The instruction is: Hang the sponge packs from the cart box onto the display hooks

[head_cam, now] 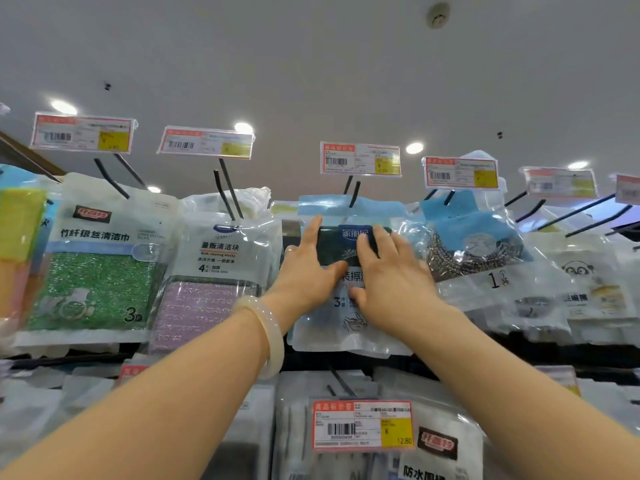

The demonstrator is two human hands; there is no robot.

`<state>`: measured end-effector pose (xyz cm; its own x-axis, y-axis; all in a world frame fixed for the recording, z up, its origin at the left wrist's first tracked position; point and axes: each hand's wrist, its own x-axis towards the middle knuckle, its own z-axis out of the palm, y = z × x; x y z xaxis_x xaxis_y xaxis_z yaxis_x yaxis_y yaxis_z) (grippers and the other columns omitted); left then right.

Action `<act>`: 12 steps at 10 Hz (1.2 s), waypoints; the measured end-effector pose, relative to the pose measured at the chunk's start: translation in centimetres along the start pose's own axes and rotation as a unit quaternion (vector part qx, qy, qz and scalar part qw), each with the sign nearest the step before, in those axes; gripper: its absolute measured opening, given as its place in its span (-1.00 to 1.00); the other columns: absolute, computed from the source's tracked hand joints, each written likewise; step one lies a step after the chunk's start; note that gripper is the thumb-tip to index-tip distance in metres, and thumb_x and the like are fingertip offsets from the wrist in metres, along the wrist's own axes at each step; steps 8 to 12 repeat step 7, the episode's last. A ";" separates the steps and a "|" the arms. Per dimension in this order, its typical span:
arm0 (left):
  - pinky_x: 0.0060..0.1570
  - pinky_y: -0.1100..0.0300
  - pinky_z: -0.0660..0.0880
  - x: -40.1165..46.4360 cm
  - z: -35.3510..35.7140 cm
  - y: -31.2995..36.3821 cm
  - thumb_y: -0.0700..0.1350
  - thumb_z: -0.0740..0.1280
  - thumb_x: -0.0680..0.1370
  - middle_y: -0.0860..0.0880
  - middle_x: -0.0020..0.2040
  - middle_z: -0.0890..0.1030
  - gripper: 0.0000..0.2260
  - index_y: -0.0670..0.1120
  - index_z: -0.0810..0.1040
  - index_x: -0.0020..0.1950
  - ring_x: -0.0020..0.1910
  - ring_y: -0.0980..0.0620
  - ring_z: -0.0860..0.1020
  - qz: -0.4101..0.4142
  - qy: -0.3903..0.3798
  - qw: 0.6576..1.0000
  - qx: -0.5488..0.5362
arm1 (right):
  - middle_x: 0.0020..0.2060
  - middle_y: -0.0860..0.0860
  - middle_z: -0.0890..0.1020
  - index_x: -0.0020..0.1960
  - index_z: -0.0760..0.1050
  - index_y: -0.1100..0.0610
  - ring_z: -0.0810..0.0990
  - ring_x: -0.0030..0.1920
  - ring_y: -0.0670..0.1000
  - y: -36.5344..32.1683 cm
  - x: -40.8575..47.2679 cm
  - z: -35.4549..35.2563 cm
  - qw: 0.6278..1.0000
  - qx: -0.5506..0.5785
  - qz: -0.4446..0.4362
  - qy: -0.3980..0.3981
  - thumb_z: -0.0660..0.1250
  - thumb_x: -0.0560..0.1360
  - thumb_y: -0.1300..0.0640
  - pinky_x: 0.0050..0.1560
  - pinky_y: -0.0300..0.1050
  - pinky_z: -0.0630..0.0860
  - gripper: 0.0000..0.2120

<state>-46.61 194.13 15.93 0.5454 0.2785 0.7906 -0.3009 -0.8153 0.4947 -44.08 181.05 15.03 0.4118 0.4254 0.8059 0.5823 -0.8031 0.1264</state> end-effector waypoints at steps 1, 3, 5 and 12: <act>0.31 0.02 0.35 -0.4 -0.1 -0.5 -0.15 0.35 0.49 -0.17 0.33 0.39 -0.23 0.20 -0.08 0.49 0.24 -0.09 0.44 -0.007 -0.017 1.000 0.009 | 0.53 0.01 -0.15 0.52 -0.11 0.01 -0.11 0.52 0.16 0.1 -0.4 0.6 0.997 0.031 -0.007 -0.064 0.19 0.54 -0.08 0.44 0.15 0.10 -0.31; 0.35 -0.09 0.28 -2.8 -0.2 -0.2 -0.16 0.38 0.44 -0.22 0.37 0.26 -0.13 0.14 -0.18 0.50 0.35 -0.17 0.30 0.001 0.032 0.998 0.048 | 0.51 0.09 0.04 0.42 0.21 0.08 -0.05 0.51 0.15 -0.1 -1.4 0.9 0.996 0.084 -0.002 -0.031 0.23 0.52 -0.04 0.44 0.14 0.11 -0.48; 0.47 -0.06 -0.18 -7.1 -1.3 -0.7 0.06 0.29 0.49 -0.12 0.55 -0.15 -0.22 0.00 -0.16 0.53 0.52 -0.10 -0.20 0.063 -0.015 0.950 0.305 | 0.52 0.12 0.05 0.48 0.14 0.09 -0.09 0.52 0.14 -2.3 -4.4 1.9 0.990 0.141 -0.012 -0.001 0.21 0.54 0.09 0.49 0.06 -0.06 -0.45; 0.43 -0.08 -0.26 -10.2 -5.1 -2.9 0.07 0.17 0.56 -0.09 0.55 -0.23 -0.30 -0.13 -0.17 0.52 0.51 -0.04 -0.27 0.100 -0.021 0.910 0.402 | 0.53 0.13 -0.03 0.51 0.03 0.07 -0.16 0.53 0.16 -5.5 -6.5 2.1 0.991 0.118 -0.031 -0.054 0.14 0.58 0.11 0.49 0.10 -0.08 -0.45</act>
